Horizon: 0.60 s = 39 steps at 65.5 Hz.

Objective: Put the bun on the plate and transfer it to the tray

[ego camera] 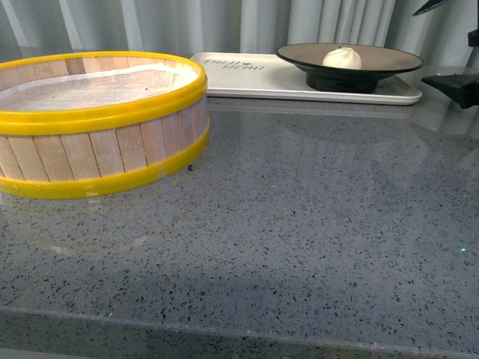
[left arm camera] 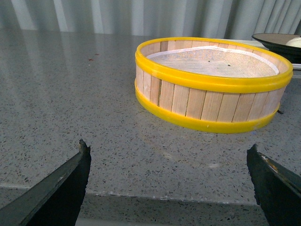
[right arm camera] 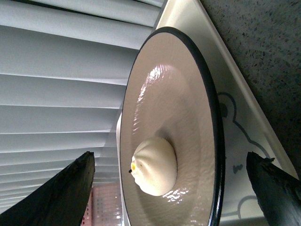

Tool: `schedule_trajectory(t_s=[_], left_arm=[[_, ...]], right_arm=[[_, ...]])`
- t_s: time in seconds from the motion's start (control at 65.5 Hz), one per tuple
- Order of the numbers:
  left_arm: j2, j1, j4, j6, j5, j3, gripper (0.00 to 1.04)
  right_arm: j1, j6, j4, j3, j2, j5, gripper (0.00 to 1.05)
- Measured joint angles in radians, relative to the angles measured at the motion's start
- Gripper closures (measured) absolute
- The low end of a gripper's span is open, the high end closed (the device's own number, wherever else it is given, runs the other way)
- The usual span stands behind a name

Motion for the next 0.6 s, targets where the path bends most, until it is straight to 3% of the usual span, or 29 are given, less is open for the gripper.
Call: schedule_trajectory(t_s=[0.229,0.367,0.489,0.596], left_arm=[[0.0,0.0,0.0,0.0,0.0,0.0,0.07],[0.0,0.0,0.0,0.0,0.0,0.0,0.07],[0.0,0.0,0.0,0.0,0.0,0.0,0.07],[0.0,0.0,0.0,0.0,0.0,0.0,0.07]], right_arm=[[-0.071,-0.01,0.08,-0.239,-0.215,0.047,0.08],[-0.17,-0.143,0.068,-0.447,-0.425,0.134,0.08],[-0.287,-0.451,0.034,-0.791,-0.819,0.353,0.08],[-0.318,-0.704,0.032,-0.947,-1.071,0.47,0.08]])
